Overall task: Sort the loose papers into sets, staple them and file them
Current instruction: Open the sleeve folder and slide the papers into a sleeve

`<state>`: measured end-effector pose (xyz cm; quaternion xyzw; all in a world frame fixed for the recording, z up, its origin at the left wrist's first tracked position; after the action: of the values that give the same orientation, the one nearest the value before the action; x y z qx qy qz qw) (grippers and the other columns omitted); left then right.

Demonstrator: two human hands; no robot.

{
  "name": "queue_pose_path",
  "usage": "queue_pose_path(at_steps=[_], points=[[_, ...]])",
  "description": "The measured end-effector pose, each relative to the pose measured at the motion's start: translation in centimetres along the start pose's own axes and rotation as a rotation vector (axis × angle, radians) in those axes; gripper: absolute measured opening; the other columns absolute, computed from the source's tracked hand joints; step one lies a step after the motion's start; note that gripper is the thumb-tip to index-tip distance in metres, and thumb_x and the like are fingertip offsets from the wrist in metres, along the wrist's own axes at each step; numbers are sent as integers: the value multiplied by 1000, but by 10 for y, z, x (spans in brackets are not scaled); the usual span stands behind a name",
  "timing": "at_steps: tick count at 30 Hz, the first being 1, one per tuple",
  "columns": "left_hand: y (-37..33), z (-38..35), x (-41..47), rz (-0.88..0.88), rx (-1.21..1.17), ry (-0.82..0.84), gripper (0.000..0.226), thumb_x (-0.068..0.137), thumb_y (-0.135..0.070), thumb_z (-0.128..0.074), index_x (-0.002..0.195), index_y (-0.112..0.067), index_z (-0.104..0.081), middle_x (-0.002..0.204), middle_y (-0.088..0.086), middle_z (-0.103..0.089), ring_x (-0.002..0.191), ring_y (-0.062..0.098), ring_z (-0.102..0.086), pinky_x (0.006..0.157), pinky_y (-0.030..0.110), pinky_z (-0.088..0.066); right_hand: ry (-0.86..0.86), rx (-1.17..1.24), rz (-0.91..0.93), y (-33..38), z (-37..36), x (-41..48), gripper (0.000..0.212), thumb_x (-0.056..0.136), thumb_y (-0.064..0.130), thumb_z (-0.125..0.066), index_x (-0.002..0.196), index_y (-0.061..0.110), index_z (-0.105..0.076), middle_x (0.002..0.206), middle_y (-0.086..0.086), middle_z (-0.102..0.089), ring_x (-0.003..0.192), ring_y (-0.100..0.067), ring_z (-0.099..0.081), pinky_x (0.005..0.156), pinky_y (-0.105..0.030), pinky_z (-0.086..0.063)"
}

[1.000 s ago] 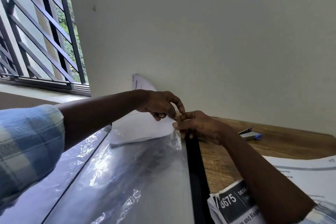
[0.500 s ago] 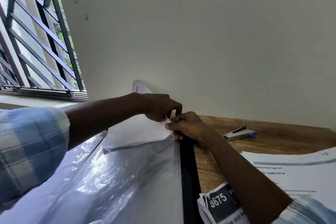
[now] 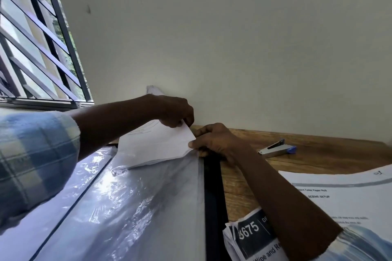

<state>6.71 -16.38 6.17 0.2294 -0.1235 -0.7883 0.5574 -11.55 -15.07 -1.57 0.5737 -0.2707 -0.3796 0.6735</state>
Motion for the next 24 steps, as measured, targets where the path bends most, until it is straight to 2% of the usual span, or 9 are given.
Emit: queue_pose_path(at_steps=[3, 7, 9, 13, 15, 17, 20, 22, 24], points=[[1, 1, 0, -27, 51, -1, 32, 96, -7, -56, 117, -23, -73, 108, -1, -74, 100, 21, -66, 84, 40, -56, -52, 63, -14, -1, -3, 2, 24, 82, 1, -83, 100, 3, -68, 88, -12, -73, 51, -11, -66, 52, -20, -54], [1, 0, -3, -63, 165, -20, 37, 99, -5, -54, 128, -23, -68, 113, 0, -68, 107, 24, -64, 84, 36, -54, -119, 134, -34, -5, -4, 6, 38, 81, 5, -85, 114, 0, -66, 103, -14, -74, 62, -13, -69, 56, -21, -58], [-2, 0, -5, -94, 217, -20, 37, 102, -5, -51, 132, -22, -65, 116, 0, -65, 110, 23, -62, 84, 35, -51, -126, 141, -40, -5, -5, 7, 36, 82, 5, -85, 114, 0, -67, 101, -12, -74, 63, -13, -70, 58, -22, -60], [-17, -4, -7, -167, 265, -43, 46, 103, -3, -45, 139, -26, -61, 119, 2, -61, 107, 24, -62, 73, 30, -41, -127, 130, -47, -3, -7, 9, 29, 83, 1, -82, 109, 0, -68, 99, -12, -73, 63, -12, -70, 53, -19, -56], [-21, -5, -9, -201, 242, -77, 47, 100, -2, -47, 136, -27, -64, 116, 2, -62, 105, 25, -63, 73, 32, -44, -135, 117, -51, -3, -9, 10, 32, 82, 0, -83, 111, -1, -68, 103, -14, -74, 69, -16, -72, 54, -21, -57], [-22, -5, -10, -212, 183, -114, 38, 102, -6, -52, 129, -25, -69, 112, 2, -65, 105, 24, -63, 72, 30, -40, -143, 97, -39, -2, -10, 8, 36, 81, 1, -84, 113, -1, -68, 104, -14, -75, 73, -18, -73, 55, -22, -57], [-25, -3, -16, -218, 68, -113, 28, 98, -8, -59, 117, -23, -73, 104, 1, -67, 100, 24, -65, 72, 32, -43, -143, 97, -1, -1, -12, 5, 32, 81, 3, -84, 110, 3, -69, 95, -11, -75, 66, -14, -70, 52, -21, -54], [-26, 0, -21, -178, 60, -76, 34, 96, -5, -59, 124, -22, -68, 111, 1, -65, 102, 23, -63, 75, 32, -45, -195, 5, 81, -6, -15, 6, 38, 80, 13, -86, 115, 11, -70, 93, -8, -76, 69, -15, -71, 59, -28, -59], [-20, 4, -26, -107, 133, -11, 50, 96, -2, -56, 141, -24, -55, 127, 3, -56, 104, 27, -61, 72, 33, -42, -304, -177, 200, -15, -23, 7, 51, 77, 31, -85, 124, 29, -66, 94, 2, -77, 83, -16, -73, 77, -38, -63]])
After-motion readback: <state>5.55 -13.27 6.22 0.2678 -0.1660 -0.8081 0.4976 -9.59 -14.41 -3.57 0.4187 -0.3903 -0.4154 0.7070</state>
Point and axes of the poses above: each hand's wrist, its own x-axis towards the middle knuckle, its own z-axis out of the back of the hand, y = z × x, the point moved 1 cm from there along x, towards the middle knuckle
